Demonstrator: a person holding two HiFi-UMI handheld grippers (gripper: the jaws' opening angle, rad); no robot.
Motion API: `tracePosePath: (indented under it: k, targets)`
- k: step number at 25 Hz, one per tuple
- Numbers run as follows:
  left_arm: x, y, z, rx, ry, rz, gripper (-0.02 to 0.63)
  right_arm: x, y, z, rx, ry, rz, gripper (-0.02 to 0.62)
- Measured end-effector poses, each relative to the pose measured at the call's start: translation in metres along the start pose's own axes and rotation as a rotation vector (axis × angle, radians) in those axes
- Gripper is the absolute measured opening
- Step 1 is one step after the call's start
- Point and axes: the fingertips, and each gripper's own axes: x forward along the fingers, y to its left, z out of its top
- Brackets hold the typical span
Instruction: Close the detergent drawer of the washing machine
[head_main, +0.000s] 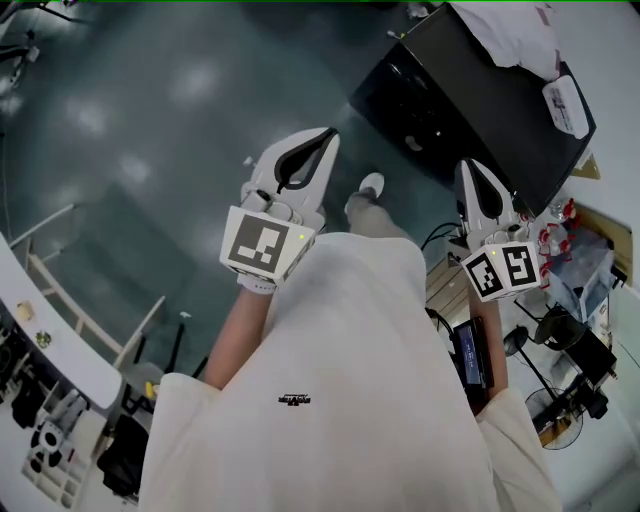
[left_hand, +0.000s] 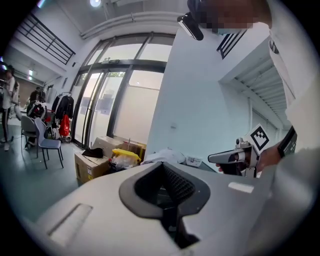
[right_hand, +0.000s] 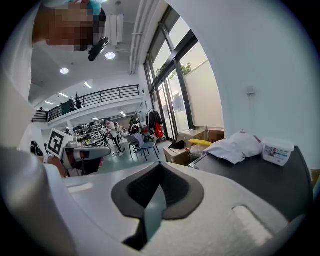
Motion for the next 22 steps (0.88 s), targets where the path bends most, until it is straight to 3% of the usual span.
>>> tracePosePath:
  k: [9, 22]
  targets:
    - [-0.054, 0.035, 0.025, 0.024, -0.064, 0.062, 0.018, 0.018, 0.013, 0.037, 0.009, -0.107, -0.025, 0.002]
    - [-0.096, 0.064, 0.036, -0.008, -0.116, 0.099, 0.018, 0.023, 0.033, 0.05, -0.009, -0.143, -0.055, 0.002]
